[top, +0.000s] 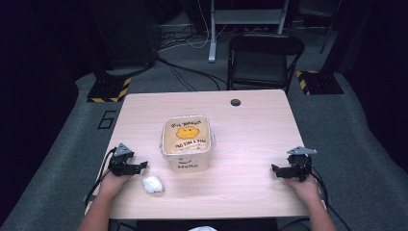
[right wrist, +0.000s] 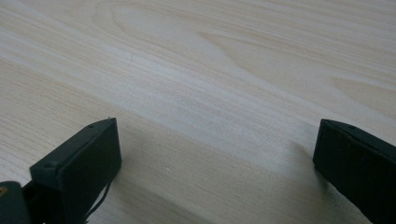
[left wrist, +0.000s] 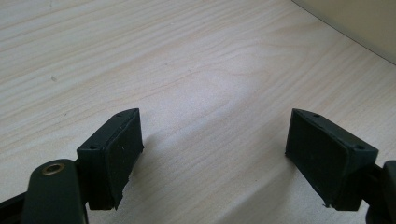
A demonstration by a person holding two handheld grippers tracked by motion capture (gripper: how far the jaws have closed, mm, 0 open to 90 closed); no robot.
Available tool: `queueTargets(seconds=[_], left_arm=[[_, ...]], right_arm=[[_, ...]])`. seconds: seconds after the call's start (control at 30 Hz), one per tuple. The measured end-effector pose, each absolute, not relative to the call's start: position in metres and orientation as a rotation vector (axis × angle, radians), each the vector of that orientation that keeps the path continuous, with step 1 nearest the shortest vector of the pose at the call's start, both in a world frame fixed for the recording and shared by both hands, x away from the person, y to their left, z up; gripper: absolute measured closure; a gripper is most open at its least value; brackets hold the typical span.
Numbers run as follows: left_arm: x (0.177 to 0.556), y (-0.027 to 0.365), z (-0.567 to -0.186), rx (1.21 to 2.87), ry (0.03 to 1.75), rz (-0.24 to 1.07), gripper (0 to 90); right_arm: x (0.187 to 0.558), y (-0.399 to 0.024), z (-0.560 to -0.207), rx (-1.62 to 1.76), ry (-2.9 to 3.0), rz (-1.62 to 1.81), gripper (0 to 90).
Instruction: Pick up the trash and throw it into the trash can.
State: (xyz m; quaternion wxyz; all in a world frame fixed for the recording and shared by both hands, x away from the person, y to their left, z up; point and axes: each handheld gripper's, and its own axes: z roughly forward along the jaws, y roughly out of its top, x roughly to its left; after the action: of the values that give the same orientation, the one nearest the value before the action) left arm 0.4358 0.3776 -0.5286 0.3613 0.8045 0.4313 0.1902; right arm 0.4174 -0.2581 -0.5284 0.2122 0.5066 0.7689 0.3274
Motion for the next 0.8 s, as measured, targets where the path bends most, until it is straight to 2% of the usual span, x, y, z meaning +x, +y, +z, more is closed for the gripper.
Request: queueTargets(seconds=[0.33, 0.5, 0.8], left_arm=[[0.433, 0.376, -0.527, 2.070, 1.129, 0.481, 21.8], [0.432, 0.379, -0.518, 2.161, 1.119, 0.483, 23.9], [0.426, 0.383, -0.510, 2.115, 1.159, 0.458, 26.3]], right_arm=[[0.417, -0.258, -0.528, 1.415, 2.129, 0.910, 0.5], [0.417, -0.258, -0.528, 1.417, 2.129, 0.911, 0.6], [0.417, -0.258, -0.528, 1.417, 2.129, 0.912, 0.7]])
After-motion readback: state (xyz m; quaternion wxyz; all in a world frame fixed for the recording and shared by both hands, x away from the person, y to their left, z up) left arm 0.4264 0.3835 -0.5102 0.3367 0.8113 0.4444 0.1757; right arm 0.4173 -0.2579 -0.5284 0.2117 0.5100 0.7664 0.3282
